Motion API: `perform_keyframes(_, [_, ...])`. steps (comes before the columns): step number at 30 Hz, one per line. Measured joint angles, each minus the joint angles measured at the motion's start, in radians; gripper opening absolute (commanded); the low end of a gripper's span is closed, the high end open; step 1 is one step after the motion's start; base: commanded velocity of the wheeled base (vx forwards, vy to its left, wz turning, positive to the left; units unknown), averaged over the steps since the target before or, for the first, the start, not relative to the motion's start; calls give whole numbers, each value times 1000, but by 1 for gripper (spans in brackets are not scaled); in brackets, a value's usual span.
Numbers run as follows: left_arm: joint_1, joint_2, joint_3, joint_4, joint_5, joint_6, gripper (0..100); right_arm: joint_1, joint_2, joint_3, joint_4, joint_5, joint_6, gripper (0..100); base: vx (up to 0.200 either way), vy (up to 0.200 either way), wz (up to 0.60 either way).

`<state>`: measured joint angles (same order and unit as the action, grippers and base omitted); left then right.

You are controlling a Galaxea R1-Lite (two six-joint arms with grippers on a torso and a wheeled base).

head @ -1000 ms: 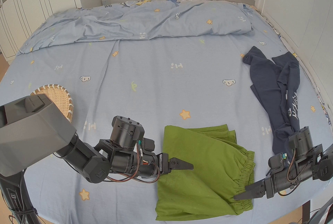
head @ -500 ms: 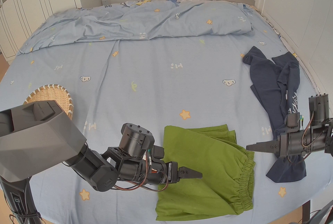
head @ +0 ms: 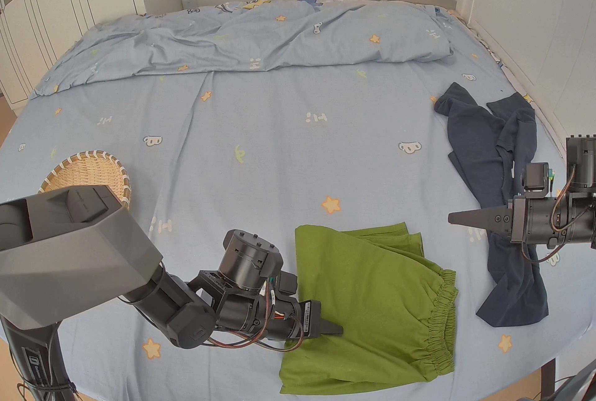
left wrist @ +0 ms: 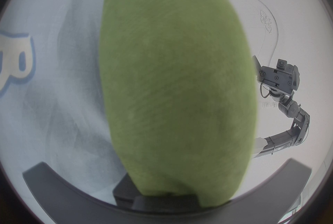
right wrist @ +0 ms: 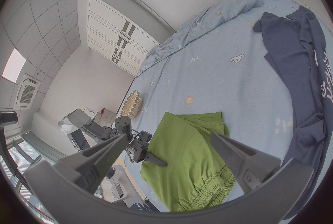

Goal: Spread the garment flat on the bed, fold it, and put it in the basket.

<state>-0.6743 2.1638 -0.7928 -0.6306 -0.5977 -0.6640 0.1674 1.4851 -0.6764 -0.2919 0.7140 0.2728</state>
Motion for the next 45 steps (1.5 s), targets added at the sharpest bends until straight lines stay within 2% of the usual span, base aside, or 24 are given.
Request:
perform_keyframes(4, [8,-26,2,34,0,-2,0,-6,-1,0,5,0,1,100,0,0,0])
perform_keyframes(7, [24,-77,-1,123,1,2,0,-11,-3,-4,16,1,2,100,0,0,0])
perform_keyframes(13, [95,-210,-69,418,3,47,0,-22,-10,-12,33,0,3,100,0,0,0])
perform_keyframes(19, [214,-316,-206,722,3,189,0,-30,-19,-19,49,0,4,100,0,0,0])
perform_keyframes(23, [289,-365,-290,833,3,255,0,-31,-26,-26,72,0,4,100,0,150,0])
perform_keyframes(32, [377,-410,-375,879,6,273,0,-29,-36,-34,83,0,5,100,0,200,0])
perform_keyframes(45, [390,-419,-396,890,8,296,0,-27,-37,-32,82,0,5,100,0,200,0])
